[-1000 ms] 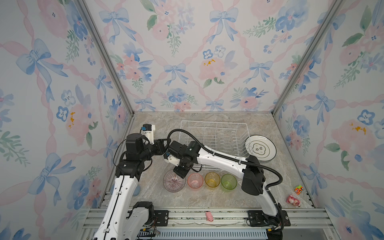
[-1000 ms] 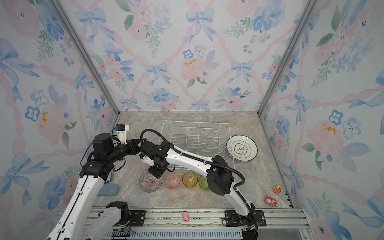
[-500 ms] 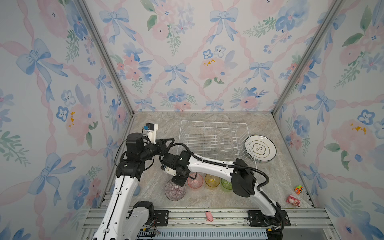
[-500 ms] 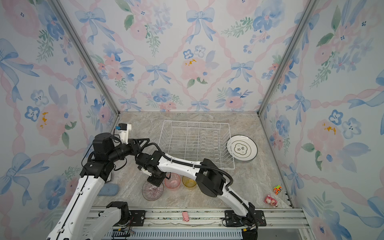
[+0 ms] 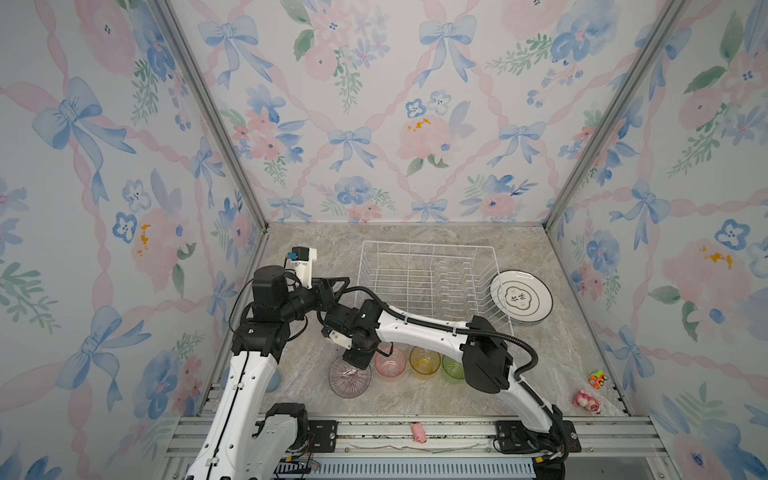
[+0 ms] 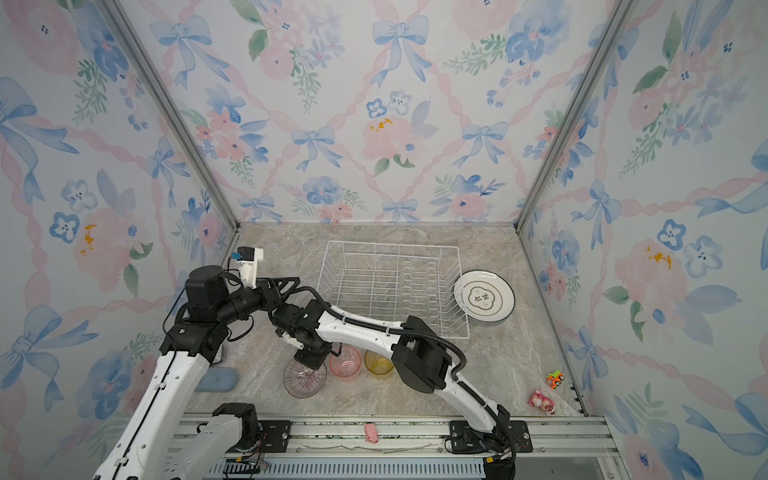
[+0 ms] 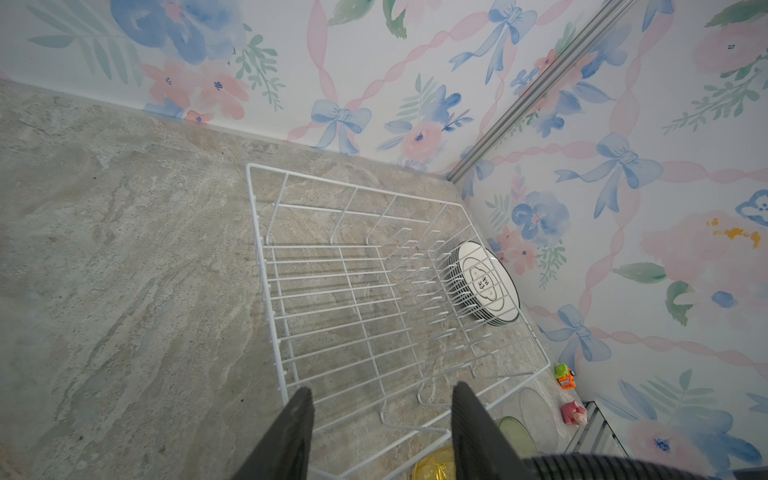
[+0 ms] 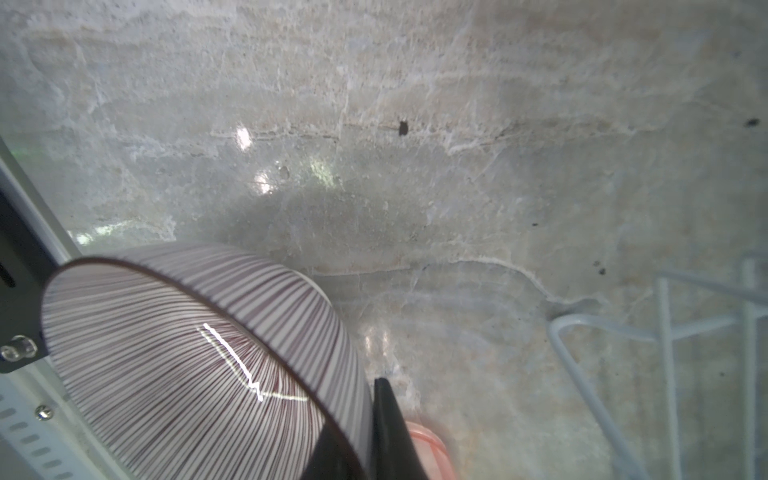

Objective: Unload the mixed dishes from the dish rack
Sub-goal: 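Lower the bowl onto the table beside the pink cup and open the right gripper, then raise the right gripper from the bowl while the left arm retracts toward rest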

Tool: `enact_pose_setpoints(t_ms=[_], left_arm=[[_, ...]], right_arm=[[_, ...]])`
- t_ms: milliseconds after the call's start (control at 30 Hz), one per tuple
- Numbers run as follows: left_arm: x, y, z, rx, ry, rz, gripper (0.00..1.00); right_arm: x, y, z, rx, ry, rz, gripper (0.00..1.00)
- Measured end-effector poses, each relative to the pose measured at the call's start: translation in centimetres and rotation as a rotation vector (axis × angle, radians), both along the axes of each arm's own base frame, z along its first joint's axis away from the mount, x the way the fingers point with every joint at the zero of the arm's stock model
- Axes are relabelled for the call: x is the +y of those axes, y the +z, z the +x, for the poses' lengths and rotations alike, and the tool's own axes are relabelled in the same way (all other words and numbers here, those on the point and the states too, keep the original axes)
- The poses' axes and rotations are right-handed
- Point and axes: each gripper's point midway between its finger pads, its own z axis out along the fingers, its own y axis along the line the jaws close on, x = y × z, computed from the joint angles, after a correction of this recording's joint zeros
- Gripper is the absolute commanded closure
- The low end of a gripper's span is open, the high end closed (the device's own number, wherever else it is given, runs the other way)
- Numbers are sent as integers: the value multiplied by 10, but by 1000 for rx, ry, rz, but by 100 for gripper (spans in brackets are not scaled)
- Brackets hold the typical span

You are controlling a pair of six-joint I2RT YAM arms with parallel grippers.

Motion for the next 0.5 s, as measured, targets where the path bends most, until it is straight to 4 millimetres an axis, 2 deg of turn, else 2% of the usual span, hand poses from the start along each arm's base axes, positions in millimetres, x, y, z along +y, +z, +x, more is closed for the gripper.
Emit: enact_pose_setpoints(t_ms=[67, 133, 367, 500], left_arm=[[0, 0, 0, 0, 0, 0, 50], [0, 0, 0, -1, 0, 0, 50], [0, 4, -1, -16, 0, -1, 49], [1, 6, -2, -25, 2, 0, 49]], right_arm=[[1, 0, 4, -9, -8, 5, 68], [1, 1, 7, -19, -12, 9, 63], [3, 1, 8, -25, -12, 15, 59], [5, 9, 8, -34, -8, 43, 49]])
